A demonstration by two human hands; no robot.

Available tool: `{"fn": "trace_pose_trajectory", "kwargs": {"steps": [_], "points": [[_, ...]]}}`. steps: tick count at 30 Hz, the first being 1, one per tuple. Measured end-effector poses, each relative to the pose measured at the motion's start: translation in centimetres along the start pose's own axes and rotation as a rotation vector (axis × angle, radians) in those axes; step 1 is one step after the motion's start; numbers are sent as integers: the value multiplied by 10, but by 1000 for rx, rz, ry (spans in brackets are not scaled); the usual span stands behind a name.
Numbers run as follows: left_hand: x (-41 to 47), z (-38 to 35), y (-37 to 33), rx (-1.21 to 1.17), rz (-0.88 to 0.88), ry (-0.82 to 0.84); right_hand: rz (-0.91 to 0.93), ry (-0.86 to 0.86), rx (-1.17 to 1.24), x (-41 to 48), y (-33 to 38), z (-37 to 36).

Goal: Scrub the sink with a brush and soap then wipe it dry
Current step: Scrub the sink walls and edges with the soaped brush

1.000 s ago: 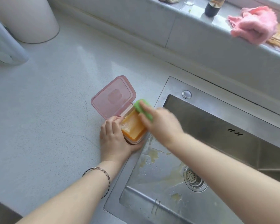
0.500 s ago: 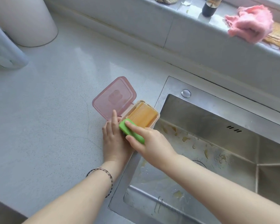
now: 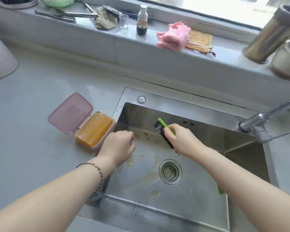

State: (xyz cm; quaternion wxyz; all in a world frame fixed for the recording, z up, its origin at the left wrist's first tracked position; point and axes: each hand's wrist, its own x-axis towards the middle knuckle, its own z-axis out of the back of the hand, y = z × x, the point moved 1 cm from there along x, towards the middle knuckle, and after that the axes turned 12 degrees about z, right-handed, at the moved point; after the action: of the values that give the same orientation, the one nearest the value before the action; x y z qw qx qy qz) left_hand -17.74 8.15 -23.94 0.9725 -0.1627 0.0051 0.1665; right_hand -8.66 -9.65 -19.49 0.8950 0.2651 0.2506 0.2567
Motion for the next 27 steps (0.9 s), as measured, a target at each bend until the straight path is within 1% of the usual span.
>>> {"fn": "trace_pose_trajectory", "kwargs": {"steps": [3,5,9,11,14,17,20,27], "points": [[3,-13,-52,43,15,234,-49,-135,-31,-29,-48,30],[3,-20,-87,50,31,351,-105,-265,-42,-51,-81,52],[0,-36,-143,59,62,492,-180,-539,-81,-82,-139,98],[-4,-42,-162,24,101,535,-191,-606,-128,-88,-164,120],[-13,-47,-182,12,125,546,-213,-634,-177,-91,-194,148],[-19,-46,-192,37,137,549,-267,-557,-279,-88,-213,161],[-22,-46,-200,14,165,548,-313,-495,-362,-87,-224,161],[-22,-51,-208,19,191,552,-300,-528,-451,-100,-229,152]]}}
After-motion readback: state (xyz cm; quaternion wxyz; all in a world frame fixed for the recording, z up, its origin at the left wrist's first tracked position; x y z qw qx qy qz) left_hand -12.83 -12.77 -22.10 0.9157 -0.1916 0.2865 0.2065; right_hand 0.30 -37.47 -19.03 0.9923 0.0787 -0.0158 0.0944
